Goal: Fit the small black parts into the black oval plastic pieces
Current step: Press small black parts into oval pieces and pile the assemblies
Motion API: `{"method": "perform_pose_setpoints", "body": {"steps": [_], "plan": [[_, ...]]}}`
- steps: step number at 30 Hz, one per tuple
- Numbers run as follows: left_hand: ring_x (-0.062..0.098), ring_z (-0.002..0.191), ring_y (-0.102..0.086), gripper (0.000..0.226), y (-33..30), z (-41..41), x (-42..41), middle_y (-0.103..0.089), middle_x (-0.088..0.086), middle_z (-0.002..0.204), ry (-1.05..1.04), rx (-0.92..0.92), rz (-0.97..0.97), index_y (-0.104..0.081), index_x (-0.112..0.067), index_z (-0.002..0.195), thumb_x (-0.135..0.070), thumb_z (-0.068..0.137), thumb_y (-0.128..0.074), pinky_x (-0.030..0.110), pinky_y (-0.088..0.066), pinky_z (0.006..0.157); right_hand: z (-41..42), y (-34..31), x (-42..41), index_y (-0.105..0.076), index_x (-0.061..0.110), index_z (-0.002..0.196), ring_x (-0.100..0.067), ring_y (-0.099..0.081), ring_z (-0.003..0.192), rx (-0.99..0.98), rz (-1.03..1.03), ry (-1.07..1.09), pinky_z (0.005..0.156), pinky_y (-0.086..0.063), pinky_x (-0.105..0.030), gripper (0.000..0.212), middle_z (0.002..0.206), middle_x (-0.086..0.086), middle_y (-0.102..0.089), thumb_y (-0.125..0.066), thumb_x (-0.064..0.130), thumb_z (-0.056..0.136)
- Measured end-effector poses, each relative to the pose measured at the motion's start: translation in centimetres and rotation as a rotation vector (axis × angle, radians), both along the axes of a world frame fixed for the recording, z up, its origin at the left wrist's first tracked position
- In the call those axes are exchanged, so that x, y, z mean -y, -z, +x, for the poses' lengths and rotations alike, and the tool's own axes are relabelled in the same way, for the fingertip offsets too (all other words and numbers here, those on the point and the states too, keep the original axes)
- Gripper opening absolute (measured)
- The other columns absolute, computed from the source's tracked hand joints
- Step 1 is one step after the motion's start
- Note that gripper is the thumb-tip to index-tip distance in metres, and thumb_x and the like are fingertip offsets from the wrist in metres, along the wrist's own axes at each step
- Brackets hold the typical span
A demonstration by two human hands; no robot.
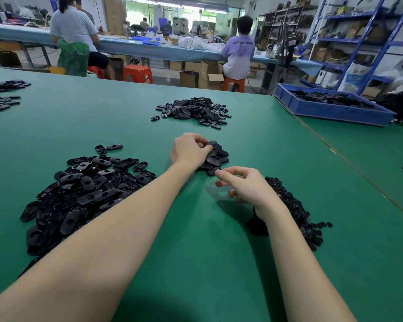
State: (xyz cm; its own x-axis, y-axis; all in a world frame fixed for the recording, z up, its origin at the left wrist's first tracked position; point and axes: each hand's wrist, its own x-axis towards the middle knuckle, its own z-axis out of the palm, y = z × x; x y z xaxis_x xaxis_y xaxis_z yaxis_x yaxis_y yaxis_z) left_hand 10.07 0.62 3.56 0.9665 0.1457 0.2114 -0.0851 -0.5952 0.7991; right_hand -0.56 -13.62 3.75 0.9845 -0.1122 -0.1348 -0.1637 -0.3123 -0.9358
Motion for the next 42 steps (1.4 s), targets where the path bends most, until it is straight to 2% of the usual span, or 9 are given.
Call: {"method": "perform_pose_setpoints", "body": {"steps": [6,14,18,23,27,30,33,37,42], "plan": [[0.015,0.104,-0.066,0.03,0.6,1.1,0.2,-0.074,-0.013,0.1,-0.026,-0.046,0.052,-0.075,-0.03,0.108,-0.045,0.082,-0.076,0.024,-0.046,0.08,0.0,-0.1,0.1,-0.075,0.022,0.096,-0.003,-0.051,0.046,0.0,0.004,-0.031,0.044,-0.038,-0.013,0.02,0.08,0.012,-0.078,-0.073,0.041,0.091],[0.012,0.094,-0.067,0.03,0.0,-2.4,-0.7,-0.068,-0.017,0.086,0.028,0.002,-0.069,-0.068,-0.029,0.108,-0.04,0.081,-0.077,0.028,-0.051,0.085,-0.2,0.0,0.0,-0.074,0.026,0.093,-0.004,-0.054,0.051,-0.017,-0.073,-0.095,0.047,-0.039,-0.009,0.013,0.083,0.012,-0.078,-0.07,0.039,0.092],[-0.007,0.058,-0.055,0.019,0.5,-6.7,-2.2,-0.068,-0.015,0.076,0.184,0.012,-0.103,-0.069,-0.03,0.098,-0.033,0.081,-0.077,0.008,-0.041,0.059,-0.1,0.1,-0.2,-0.074,0.026,0.092,-0.008,-0.056,0.056,0.003,-0.109,-0.122,0.049,-0.04,-0.012,0.011,0.083,0.011,-0.078,-0.07,0.036,0.092],[-0.007,0.056,-0.054,0.005,0.2,-9.4,-4.7,-0.069,-0.016,0.075,0.295,-0.023,0.028,-0.072,-0.03,0.087,-0.031,0.083,-0.075,0.005,-0.039,0.057,0.0,0.5,-1.8,-0.075,0.025,0.095,-0.007,-0.058,0.058,0.06,-0.184,-0.221,0.065,-0.05,-0.019,0.012,0.083,0.009,-0.078,-0.07,0.036,0.093],[0.001,0.072,-0.061,0.012,-1.5,-8.8,-8.0,-0.068,-0.02,0.081,0.311,-0.003,0.253,-0.072,-0.036,0.087,-0.025,0.089,-0.067,0.0,-0.039,0.067,0.1,1.1,-3.1,-0.073,0.029,0.088,0.002,-0.057,0.053,0.071,-0.316,-0.292,0.075,-0.053,-0.027,0.008,0.082,0.011,-0.078,-0.069,0.036,0.09],[0.018,0.103,-0.058,0.021,-1.7,-8.0,-11.1,-0.066,-0.018,0.093,0.175,-0.011,0.439,-0.072,-0.04,0.098,-0.023,0.091,-0.061,0.03,-0.047,0.097,0.1,1.3,-3.6,-0.074,0.031,0.088,-0.003,-0.06,0.059,0.051,-0.392,-0.322,0.081,-0.055,-0.032,0.01,0.083,0.01,-0.077,-0.07,0.04,0.088],[0.026,0.127,-0.041,0.021,-1.2,-7.9,-13.3,-0.063,-0.009,0.115,0.016,-0.111,0.623,-0.069,-0.042,0.109,-0.035,0.09,-0.062,0.045,-0.034,0.105,0.2,1.3,-3.7,-0.075,0.03,0.088,-0.003,-0.061,0.06,0.036,-0.393,-0.327,0.081,-0.056,-0.033,0.012,0.084,0.012,-0.077,-0.07,0.041,0.088],[0.026,0.129,-0.039,0.038,-0.5,-8.0,-14.1,-0.064,-0.004,0.119,-0.079,-0.236,0.633,-0.068,-0.04,0.112,-0.061,0.08,-0.067,0.045,-0.031,0.105,0.3,1.3,-3.7,-0.075,0.03,0.089,-0.001,-0.06,0.059,0.032,-0.393,-0.331,0.079,-0.055,-0.03,0.013,0.083,0.013,-0.077,-0.07,0.041,0.089],[0.024,0.126,-0.043,0.047,0.1,-8.0,-13.6,-0.067,-0.007,0.114,-0.147,-0.276,0.581,-0.067,-0.039,0.107,-0.069,0.071,-0.069,0.043,-0.032,0.103,0.3,1.5,-3.6,-0.076,0.03,0.088,-0.004,-0.061,0.06,0.031,-0.383,-0.324,0.079,-0.055,-0.031,0.013,0.086,0.012,-0.077,-0.07,0.041,0.088]]}}
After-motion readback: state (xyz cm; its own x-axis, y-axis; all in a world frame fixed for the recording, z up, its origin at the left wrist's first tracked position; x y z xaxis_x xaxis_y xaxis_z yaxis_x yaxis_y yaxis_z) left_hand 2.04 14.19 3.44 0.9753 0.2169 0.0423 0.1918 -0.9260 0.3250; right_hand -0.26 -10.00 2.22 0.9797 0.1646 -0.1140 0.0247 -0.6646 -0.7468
